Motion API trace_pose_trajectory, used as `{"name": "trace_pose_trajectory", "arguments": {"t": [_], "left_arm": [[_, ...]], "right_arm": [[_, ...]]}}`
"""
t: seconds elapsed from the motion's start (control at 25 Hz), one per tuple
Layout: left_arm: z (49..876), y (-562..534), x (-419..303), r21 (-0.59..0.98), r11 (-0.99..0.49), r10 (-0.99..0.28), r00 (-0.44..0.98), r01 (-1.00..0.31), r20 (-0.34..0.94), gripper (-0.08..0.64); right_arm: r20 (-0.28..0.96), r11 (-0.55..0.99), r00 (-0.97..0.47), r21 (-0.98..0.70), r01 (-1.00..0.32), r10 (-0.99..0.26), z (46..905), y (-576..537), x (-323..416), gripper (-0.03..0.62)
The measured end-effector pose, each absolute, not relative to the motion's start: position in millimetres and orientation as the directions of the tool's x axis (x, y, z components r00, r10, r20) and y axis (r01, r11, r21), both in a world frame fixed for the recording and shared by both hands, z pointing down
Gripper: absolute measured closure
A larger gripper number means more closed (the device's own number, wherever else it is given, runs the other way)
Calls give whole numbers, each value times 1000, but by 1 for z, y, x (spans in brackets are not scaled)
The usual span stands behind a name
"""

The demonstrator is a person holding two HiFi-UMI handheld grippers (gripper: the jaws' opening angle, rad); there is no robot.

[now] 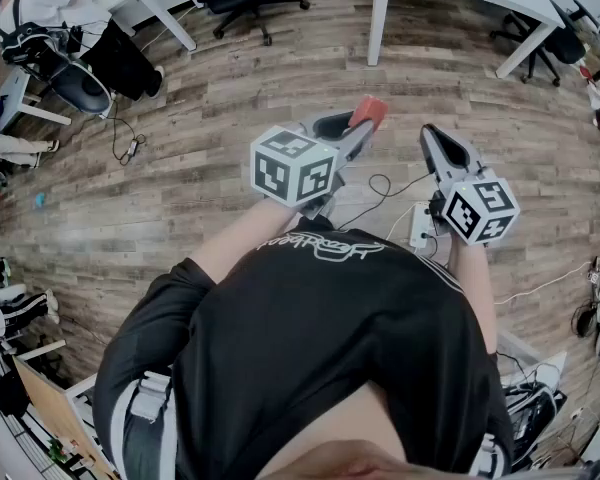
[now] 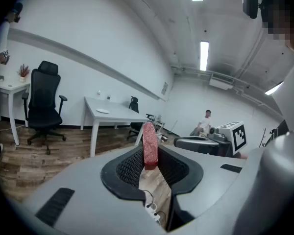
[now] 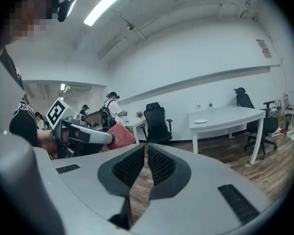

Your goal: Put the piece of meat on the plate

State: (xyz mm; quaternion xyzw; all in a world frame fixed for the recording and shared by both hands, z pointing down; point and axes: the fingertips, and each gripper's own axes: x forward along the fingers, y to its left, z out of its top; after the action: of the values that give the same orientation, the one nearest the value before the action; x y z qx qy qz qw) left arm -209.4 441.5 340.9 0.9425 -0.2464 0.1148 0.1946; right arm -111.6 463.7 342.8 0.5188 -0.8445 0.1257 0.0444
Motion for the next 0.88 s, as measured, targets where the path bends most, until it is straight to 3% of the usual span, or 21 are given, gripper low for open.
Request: {"name": "trace_pose_trajectory", "arguments": {"t": [0.88], "left_arm": [[341, 450, -188, 304, -812, -406, 857, -498, 317, 472]], "right_arm": [[185, 388, -428, -214, -896, -885, 351, 473, -88, 566]]}}
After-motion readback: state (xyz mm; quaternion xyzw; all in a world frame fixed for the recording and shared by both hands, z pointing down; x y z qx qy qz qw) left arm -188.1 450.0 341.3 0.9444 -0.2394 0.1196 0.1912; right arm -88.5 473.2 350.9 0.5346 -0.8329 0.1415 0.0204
